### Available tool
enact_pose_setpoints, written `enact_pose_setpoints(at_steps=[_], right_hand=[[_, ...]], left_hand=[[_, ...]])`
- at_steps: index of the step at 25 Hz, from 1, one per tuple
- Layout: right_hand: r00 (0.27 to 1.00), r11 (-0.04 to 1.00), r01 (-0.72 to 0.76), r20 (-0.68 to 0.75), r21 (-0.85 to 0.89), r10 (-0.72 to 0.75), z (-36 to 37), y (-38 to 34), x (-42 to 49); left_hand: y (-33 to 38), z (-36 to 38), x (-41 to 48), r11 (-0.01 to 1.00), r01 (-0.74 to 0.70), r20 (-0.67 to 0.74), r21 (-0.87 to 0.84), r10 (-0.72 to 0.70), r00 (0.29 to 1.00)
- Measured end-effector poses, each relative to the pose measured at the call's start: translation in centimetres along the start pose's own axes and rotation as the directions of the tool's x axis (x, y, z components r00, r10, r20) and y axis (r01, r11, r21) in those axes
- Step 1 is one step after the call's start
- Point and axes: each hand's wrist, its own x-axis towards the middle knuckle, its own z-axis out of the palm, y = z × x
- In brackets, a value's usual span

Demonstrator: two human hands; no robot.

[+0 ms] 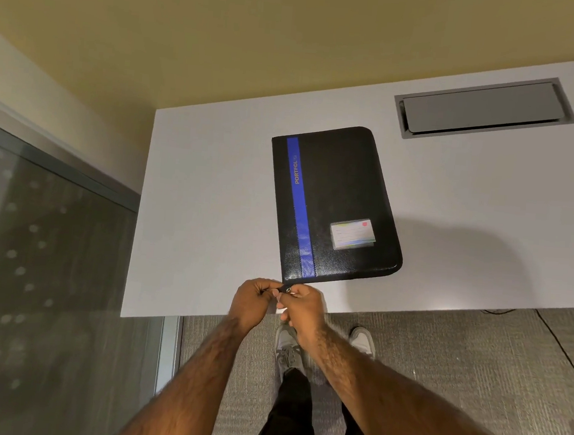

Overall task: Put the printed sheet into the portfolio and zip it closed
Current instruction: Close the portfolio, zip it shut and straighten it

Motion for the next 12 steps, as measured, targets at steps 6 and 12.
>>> enact_pose_setpoints(at_steps=[6, 12], right_hand=[[0.989, 0.921, 0.082, -0.079, -0.382, -0.122, -0.1, -0.9, 0.3], [0.861, 0.08, 0.34, 0.276, -0.937, -0.428, -2.2, -2.2, 0.0]], left_hand=[[0.2, 0.0, 0.3, 0.989, -0.02, -0.026, 0.147, 0.024, 0.999], [0.7, -0.6, -0.1, 0.909, -0.095, -0.047, 0.405, 0.125, 0.991]])
